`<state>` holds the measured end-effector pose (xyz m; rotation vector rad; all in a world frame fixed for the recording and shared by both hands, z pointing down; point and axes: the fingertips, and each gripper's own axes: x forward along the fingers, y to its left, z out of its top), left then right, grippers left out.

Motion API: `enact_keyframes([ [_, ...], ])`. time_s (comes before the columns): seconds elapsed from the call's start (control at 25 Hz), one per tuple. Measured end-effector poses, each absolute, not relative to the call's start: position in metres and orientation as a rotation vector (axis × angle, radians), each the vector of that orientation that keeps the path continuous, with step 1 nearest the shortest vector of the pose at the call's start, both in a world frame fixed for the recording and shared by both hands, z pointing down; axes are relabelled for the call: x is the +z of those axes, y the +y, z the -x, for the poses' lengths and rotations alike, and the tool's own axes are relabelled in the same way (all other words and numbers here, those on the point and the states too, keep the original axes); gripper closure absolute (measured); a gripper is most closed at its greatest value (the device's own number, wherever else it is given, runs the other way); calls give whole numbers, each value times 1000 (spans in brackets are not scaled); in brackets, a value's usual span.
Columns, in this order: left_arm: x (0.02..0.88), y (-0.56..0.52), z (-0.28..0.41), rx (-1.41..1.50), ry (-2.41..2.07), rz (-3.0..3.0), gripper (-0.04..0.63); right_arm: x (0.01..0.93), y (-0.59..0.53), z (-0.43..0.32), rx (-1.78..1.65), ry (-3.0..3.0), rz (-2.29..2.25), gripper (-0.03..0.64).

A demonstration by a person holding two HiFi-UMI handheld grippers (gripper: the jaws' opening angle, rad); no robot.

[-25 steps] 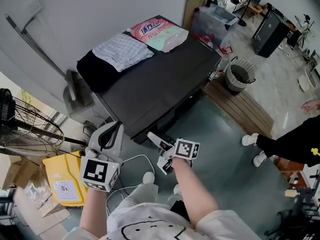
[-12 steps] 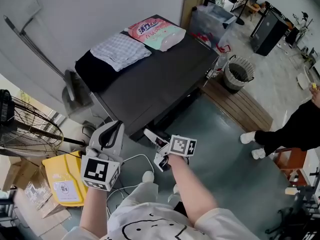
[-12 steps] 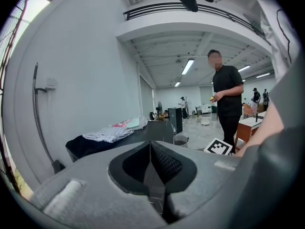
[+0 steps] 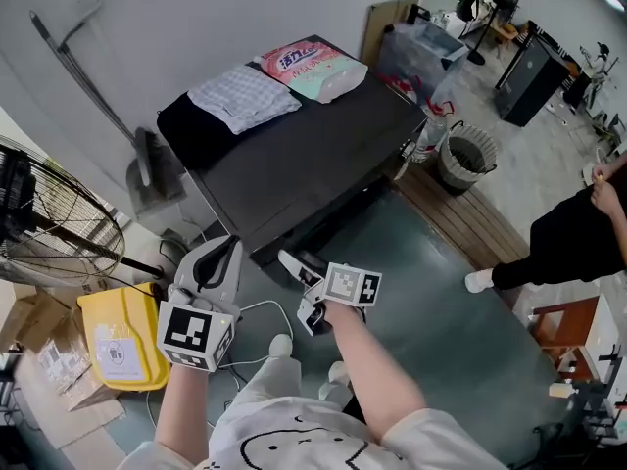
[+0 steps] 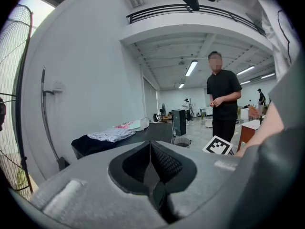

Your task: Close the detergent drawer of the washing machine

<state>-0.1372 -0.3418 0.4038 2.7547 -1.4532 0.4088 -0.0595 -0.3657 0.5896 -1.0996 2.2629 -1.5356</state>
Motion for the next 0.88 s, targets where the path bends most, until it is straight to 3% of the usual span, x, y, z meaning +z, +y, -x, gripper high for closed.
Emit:
enact_keyframes([
  [0.76, 362, -259, 113, 256, -1678, -2703, 575, 523, -299, 27, -1320, 2533, 1072, 307],
  [0.88, 355, -244, 109, 226, -1723, -2692, 575, 511, -287, 22, -1254, 2592, 1061, 341],
])
